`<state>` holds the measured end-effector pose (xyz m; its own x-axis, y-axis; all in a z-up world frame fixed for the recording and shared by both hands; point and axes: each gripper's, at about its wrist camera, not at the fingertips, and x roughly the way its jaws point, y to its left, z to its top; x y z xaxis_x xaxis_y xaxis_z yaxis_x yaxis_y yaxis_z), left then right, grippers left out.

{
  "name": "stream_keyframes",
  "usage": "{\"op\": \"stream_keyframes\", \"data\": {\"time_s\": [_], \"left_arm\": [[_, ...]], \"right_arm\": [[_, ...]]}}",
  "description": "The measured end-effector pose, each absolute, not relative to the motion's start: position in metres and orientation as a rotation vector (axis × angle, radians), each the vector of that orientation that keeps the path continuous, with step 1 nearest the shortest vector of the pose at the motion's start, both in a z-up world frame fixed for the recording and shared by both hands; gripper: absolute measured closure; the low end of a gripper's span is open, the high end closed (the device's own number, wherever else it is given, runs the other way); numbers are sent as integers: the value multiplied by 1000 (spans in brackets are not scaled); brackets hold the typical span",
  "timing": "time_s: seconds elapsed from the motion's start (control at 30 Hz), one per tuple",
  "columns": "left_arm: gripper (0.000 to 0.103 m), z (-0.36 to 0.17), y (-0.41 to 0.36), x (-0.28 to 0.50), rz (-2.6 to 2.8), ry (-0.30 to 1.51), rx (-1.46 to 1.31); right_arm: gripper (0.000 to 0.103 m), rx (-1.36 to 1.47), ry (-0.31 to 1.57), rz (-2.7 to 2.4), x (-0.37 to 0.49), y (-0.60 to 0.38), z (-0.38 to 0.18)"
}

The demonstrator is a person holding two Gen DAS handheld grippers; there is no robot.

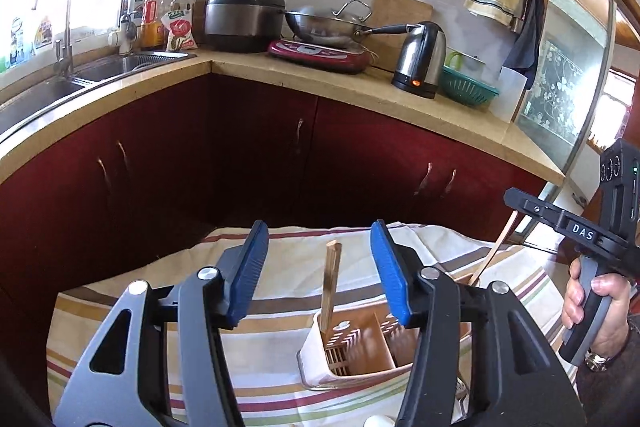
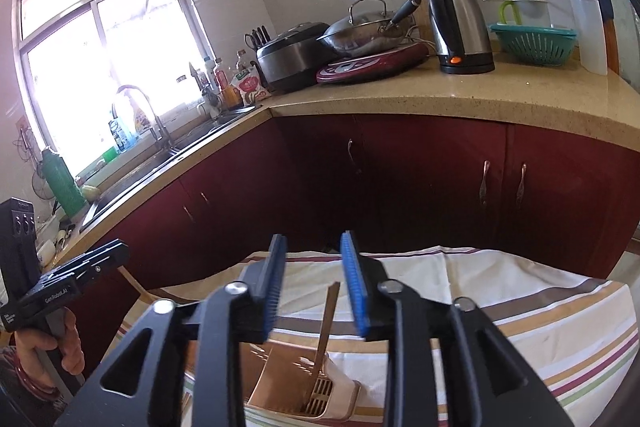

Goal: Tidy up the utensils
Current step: 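Move the left gripper back to the chopsticks while the right gripper returns too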

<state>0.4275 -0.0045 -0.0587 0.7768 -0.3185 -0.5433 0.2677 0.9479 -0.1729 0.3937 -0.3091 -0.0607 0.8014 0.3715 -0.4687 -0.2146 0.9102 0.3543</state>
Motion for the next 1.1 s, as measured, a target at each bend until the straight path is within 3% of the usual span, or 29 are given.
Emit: {"op": "stream_keyframes", "data": {"time_s": [0.2, 0.37, 0.63, 0.97, 1.1], "left_arm": [[29, -51, -7, 414, -296, 562, -62], [18, -33, -6, 382, -268, 472, -38], [17, -37, 4, 299, -184, 347, -11], [17, -136, 24, 189, -51, 431, -36], [17, -175, 30, 160, -8, 502, -33]], "right_arm": [[55, 270, 497, 300, 372, -314, -48], [49, 245, 419, 263, 327, -323, -35], [49, 171, 379, 138, 234, -331, -70], [50, 17, 407, 15, 116, -321, -173], [56, 33, 467, 17, 88, -323, -207]]}}
